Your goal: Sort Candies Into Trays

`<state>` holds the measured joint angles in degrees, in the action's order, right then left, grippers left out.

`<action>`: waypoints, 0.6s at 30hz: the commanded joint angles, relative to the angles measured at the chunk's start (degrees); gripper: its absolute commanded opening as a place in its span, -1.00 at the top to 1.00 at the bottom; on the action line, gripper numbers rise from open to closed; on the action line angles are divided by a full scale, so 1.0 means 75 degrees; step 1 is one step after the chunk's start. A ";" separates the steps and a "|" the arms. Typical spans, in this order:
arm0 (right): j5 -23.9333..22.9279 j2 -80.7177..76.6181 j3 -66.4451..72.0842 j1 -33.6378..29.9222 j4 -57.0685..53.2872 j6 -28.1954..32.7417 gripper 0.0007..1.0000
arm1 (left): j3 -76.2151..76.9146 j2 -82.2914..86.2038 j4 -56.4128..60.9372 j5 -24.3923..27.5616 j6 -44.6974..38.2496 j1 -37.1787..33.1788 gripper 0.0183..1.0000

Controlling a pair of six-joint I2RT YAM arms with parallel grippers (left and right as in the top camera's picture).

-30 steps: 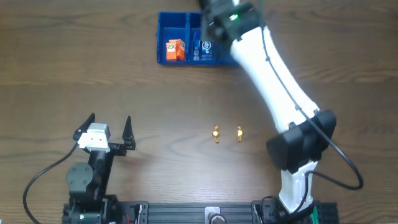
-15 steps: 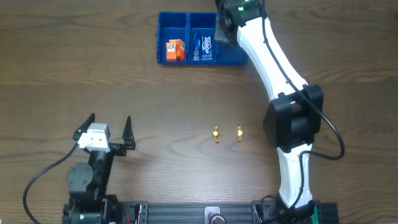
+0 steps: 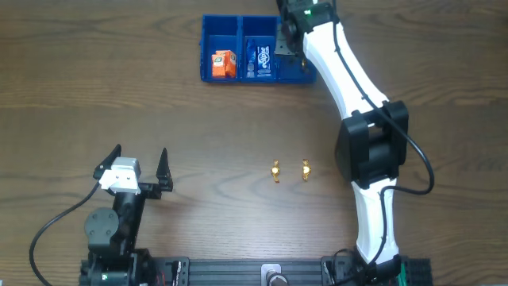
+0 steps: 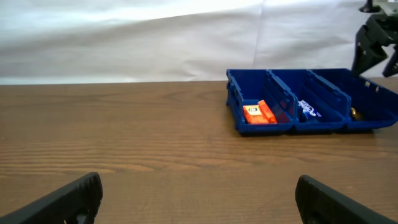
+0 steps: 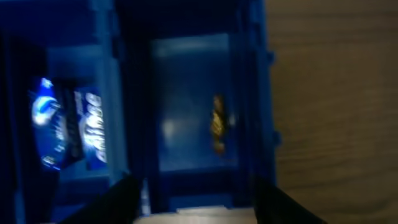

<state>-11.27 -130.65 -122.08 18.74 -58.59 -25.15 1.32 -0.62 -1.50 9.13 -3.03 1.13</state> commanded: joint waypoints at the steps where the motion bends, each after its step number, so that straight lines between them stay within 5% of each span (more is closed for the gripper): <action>1: 0.0064 0.1081 0.0396 0.0321 -0.0632 -0.0012 -0.30 | -0.0137 0.0055 -0.0262 0.0189 -0.0058 -0.0050 -1.00; 7: 0.0752 0.2489 0.2369 0.1058 -0.0752 -0.0213 -0.42 | -0.0137 0.0055 -0.0262 0.0189 -0.0058 -0.0050 -1.00; 18: 0.1032 0.3841 0.6822 0.2439 0.0542 -0.1504 -0.42 | -0.0137 0.0055 -0.0262 0.0189 -0.0058 -0.0050 -1.00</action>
<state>-4.58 -102.61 -75.64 34.92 -55.92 -31.94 1.32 -0.62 -1.48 9.10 -3.03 1.10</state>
